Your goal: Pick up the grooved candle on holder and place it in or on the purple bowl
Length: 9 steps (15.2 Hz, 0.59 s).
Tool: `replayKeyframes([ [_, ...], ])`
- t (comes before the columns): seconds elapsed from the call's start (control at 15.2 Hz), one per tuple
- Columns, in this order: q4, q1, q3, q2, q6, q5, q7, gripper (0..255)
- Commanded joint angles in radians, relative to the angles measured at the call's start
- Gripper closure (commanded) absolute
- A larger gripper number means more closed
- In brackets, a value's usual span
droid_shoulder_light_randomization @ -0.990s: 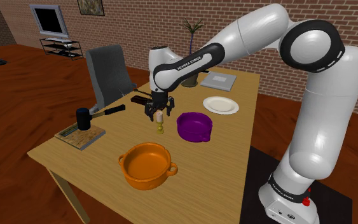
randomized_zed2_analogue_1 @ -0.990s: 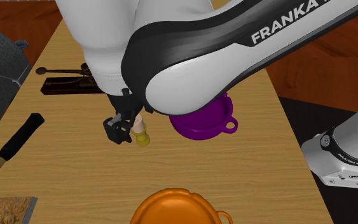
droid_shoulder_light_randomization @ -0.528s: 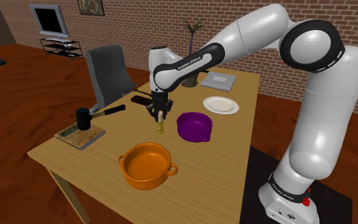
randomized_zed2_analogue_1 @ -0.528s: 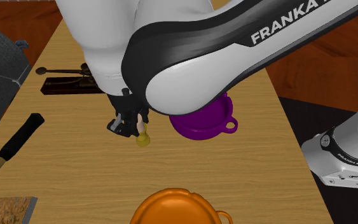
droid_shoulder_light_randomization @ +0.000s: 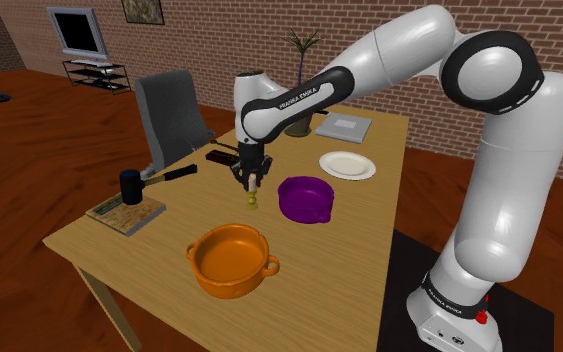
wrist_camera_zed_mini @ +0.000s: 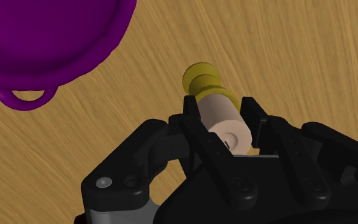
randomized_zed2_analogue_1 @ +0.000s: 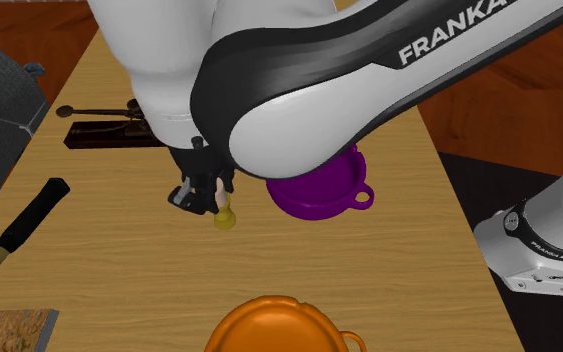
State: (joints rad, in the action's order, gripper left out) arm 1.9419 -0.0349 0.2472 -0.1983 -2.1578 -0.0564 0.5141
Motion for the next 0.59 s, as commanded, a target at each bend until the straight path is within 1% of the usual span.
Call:
replayKeyframes([
  [0.0, -0.012, 0.0, 0.001, 0.007, 0.018, 0.003, -0.002, 255],
  [0.53, -0.074, 0.003, 0.003, 0.044, 0.117, 0.015, -0.01, 255],
])
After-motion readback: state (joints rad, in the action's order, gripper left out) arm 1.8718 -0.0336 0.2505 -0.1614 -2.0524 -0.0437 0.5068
